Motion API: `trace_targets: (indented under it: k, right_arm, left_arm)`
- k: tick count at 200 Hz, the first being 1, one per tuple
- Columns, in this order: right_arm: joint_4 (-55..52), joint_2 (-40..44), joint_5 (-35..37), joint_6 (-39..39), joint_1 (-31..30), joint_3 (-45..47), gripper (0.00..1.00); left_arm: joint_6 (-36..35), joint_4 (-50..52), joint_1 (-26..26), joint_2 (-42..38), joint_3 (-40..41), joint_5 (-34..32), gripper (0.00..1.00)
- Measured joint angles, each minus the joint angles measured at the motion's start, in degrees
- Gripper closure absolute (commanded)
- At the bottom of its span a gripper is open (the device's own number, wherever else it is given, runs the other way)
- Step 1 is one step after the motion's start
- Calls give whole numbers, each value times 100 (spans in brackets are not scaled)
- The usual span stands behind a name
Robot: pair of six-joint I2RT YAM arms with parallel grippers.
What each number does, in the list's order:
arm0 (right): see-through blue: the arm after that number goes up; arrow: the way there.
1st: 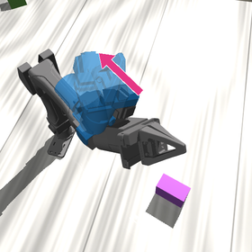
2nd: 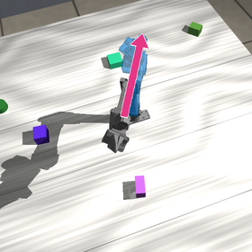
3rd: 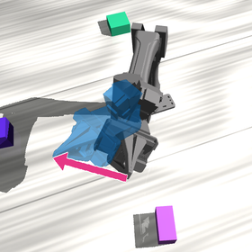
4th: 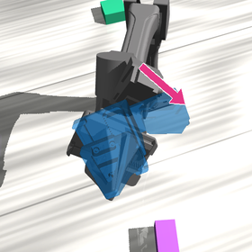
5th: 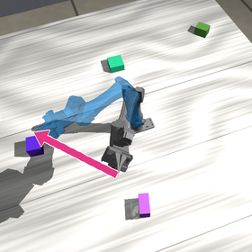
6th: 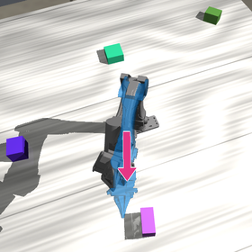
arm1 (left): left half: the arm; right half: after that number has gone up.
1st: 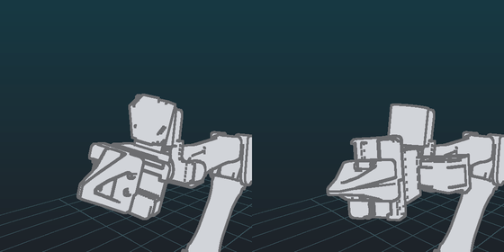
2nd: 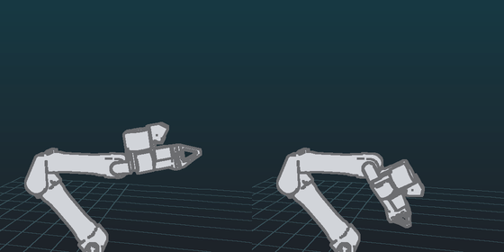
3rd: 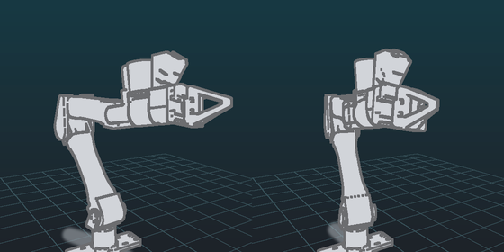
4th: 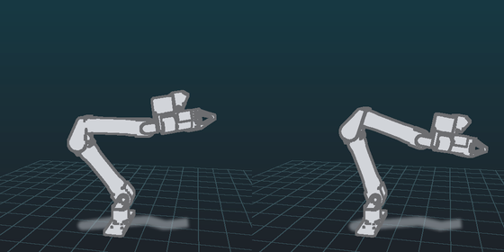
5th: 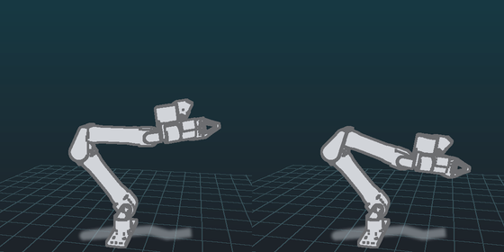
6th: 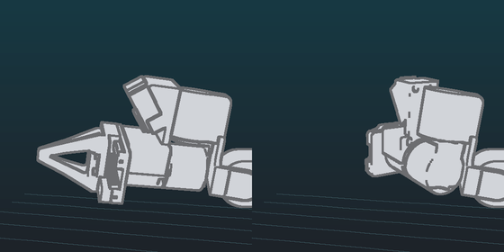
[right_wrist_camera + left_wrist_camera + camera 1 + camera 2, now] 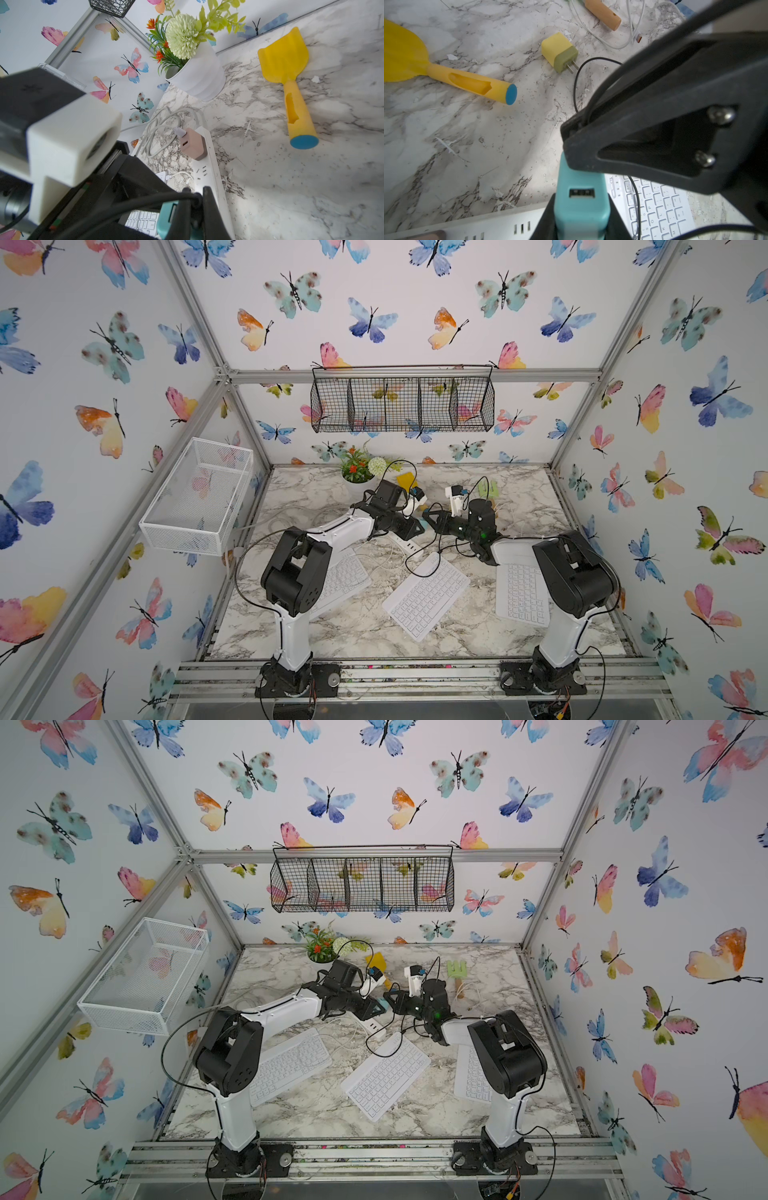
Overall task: Unplug the wireless keyboard
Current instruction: Remove the power cord from the plug.
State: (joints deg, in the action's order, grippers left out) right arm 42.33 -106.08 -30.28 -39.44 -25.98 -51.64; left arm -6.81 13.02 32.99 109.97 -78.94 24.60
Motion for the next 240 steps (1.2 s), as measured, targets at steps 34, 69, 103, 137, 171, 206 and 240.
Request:
trace_targets:
  k: [34, 69, 103, 137, 171, 206, 240]
  right_arm:
    - [-728, -304, -466, -166, 151, -632, 97]
    - [-1115, -330, -597, -125, 168, -699, 97]
    - [-713, -138, -415, -92, 168, -354, 97]
    - [323, 195, -72, -90, 142, 413, 98]
    - [656, 249, 136, -90, 136, 505, 97]
    - [-42, 142, 68, -107, 133, 35, 97]
    - [-669, -146, -315, -162, 179, -437, 97]
  left_arm:
    - [-256, -238, 59, -52, 127, -540, 100]
    - [-354, -186, 157, -85, 214, -778, 100]
    - [-116, -118, 72, -28, 90, -459, 100]
    - [225, -98, 11, -15, 20, 120, 100]
    - [291, -164, -9, 2, -57, 249, 100]
    - [74, -323, 68, -11, 33, -4, 100]
    - [-170, -422, 87, -55, 205, -404, 100]
